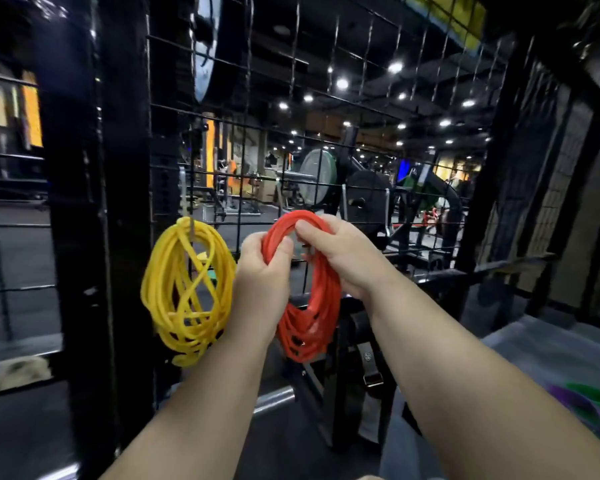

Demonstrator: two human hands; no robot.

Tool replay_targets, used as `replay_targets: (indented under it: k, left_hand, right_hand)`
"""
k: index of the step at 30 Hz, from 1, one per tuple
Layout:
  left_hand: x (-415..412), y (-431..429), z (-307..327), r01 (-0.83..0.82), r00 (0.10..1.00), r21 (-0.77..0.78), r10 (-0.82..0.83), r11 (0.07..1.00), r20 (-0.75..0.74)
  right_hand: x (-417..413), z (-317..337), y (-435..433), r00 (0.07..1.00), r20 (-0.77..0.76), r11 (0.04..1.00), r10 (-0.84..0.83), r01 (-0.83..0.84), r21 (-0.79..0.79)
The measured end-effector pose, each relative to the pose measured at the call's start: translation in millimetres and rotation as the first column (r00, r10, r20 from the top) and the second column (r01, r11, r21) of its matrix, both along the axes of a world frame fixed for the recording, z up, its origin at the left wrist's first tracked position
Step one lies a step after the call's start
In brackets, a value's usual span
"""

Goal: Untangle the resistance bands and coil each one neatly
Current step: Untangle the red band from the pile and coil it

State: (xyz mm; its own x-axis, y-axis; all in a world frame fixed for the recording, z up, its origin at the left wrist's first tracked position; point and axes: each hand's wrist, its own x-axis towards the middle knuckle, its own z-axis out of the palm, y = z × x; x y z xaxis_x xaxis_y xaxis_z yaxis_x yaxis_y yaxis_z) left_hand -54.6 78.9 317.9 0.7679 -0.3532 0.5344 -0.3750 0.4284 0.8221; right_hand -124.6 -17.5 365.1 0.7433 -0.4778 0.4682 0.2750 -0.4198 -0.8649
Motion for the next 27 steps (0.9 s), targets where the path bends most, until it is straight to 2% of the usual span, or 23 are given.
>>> replay_targets:
  k: [4, 7, 11, 20, 27]
  left_hand:
    - [7, -1, 10, -0.116, 0.993, -0.015, 0.116, 0.993, -0.009]
    - [11, -7, 16, -0.124, 0.991, -0.029, 0.123, 0.992, -0.045]
    - [18, -17, 17, -0.118, 0.991, -0.011, 0.117, 0.993, -0.065]
    - [35, -37, -3, -0.030, 0.987, 0.059, 0.039, 0.998, -0.153]
    - [33, -42, -23, 0.084, 0.969, 0.032, -0.074, 0.996, -0.237]
  right_hand:
    - [20, 13, 6, 0.994, -0.053, 0.989, -0.099, 0.092, -0.119]
    - [30, 22, 5, 0.978, -0.052, 0.952, -0.204, 0.186, -0.242]
    - [39, 23, -4, 0.970, -0.015, 0.934, -0.243, 0.229, -0.275]
    - [63, 1, -28, 0.980, -0.034, 0.978, -0.196, 0.192, -0.078]
    - [53, -20, -27, 0.999, -0.034, 0.989, -0.018, 0.023, 0.145]
